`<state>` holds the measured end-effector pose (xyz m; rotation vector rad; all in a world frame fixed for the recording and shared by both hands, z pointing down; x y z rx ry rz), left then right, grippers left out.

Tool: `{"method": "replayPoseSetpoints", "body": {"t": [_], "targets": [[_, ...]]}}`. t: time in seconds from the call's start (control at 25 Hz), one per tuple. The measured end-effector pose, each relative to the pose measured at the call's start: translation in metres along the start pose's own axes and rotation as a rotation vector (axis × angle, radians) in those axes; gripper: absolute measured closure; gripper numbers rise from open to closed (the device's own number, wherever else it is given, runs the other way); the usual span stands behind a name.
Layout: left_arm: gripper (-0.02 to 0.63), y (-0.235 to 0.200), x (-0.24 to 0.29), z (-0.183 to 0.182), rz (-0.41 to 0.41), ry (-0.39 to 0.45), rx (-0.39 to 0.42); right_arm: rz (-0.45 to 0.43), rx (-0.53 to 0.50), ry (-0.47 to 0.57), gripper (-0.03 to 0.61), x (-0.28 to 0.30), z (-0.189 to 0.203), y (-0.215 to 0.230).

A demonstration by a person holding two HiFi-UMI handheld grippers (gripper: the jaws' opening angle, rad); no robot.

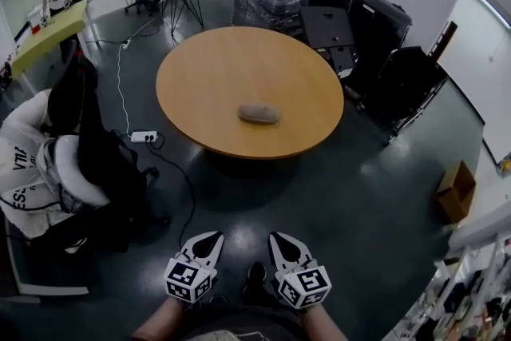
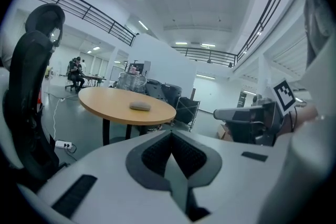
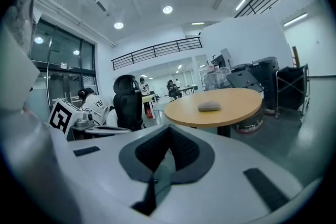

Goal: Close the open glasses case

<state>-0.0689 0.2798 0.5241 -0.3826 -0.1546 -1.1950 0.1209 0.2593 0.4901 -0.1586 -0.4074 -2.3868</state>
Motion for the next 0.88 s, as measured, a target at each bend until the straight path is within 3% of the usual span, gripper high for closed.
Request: {"method": "replayPoseSetpoints", "body": {"t": [0.48,0.88], "targets": [[0.606,0.017,-0.05,-0.007,0.033,0.074,0.06,0.072,0.01,0.017,0.589,-0.038,0.018,-0.038],[0.606,0.034,-0.069,0.006,0.052,0.065,0.066,0.093,0.023,0.062,0.589,-0.071,0.027,-0.056]]}}
Point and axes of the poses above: the fingertips, and each gripper's own axes: x forward along the fingers, y to its right, z out of its underside, the point moved 6 cm from there along -x, backward along the fingers, and after that the axes turned 9 degrees about -z, right-handed, at the moved point
